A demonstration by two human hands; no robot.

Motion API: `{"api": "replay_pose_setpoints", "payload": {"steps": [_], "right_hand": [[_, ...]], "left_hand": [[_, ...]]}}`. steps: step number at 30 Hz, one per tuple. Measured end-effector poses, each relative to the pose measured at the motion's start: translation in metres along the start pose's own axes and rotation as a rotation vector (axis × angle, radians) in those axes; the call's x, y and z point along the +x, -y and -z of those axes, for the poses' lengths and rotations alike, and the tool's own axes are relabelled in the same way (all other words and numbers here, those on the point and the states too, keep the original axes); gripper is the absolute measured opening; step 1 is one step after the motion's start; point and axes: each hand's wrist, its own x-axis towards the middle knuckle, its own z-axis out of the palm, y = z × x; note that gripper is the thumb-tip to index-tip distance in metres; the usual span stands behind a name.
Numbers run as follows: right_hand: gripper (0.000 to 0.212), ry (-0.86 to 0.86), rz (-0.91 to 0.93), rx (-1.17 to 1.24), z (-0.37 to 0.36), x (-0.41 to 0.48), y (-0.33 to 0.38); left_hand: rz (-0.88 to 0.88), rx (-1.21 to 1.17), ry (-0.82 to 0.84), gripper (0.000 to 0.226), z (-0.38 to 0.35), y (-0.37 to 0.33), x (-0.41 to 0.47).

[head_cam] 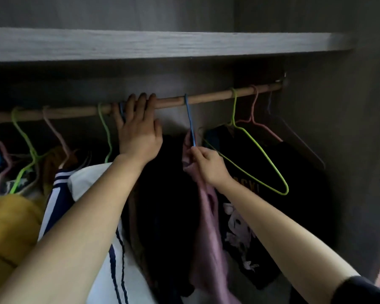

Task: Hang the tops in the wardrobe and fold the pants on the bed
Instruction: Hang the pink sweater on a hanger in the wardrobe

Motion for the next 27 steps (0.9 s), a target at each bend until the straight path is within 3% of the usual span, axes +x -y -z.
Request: {"api": "replay_pose_setpoints", "payload": {"steps": [4, 9, 13, 16, 21, 27], "right_hand": [[0.045, 0.036, -0.036, -0.056, 0.006, -0.008, 0.0], [0.034, -0.045, -0.084, -0.037, 0.023, -0.056, -0.01], [0.04, -0.224, -0.096, -0.265, 0.064, -0.12, -0.034], [0.036, -0.395, -0.069, -0.532, 0.105, -0.194, -0.062], [0.025, -0.548, -0.311, -0.799, 0.18, -0.346, -0.117], [0.054, -0.681, -0.562, -0.885, 0.266, -0.513, -0.154]], "left_hand": [[0.021, -0.021, 0.093, 0.064, 0.011, -0.002, -0.001], [0.167, -0.223, 0.271, 0.058, 0.043, -0.02, -0.004], [0.288, -0.532, 0.103, 0.04, 0.069, -0.08, -0.059], [0.198, -0.824, 0.06, 0.04, 0.079, -0.139, -0.129], [0.014, -1.028, 0.339, 0.046, 0.106, -0.252, -0.242], [-0.329, -1.077, 0.647, 0.06, 0.158, -0.389, -0.335]]}}
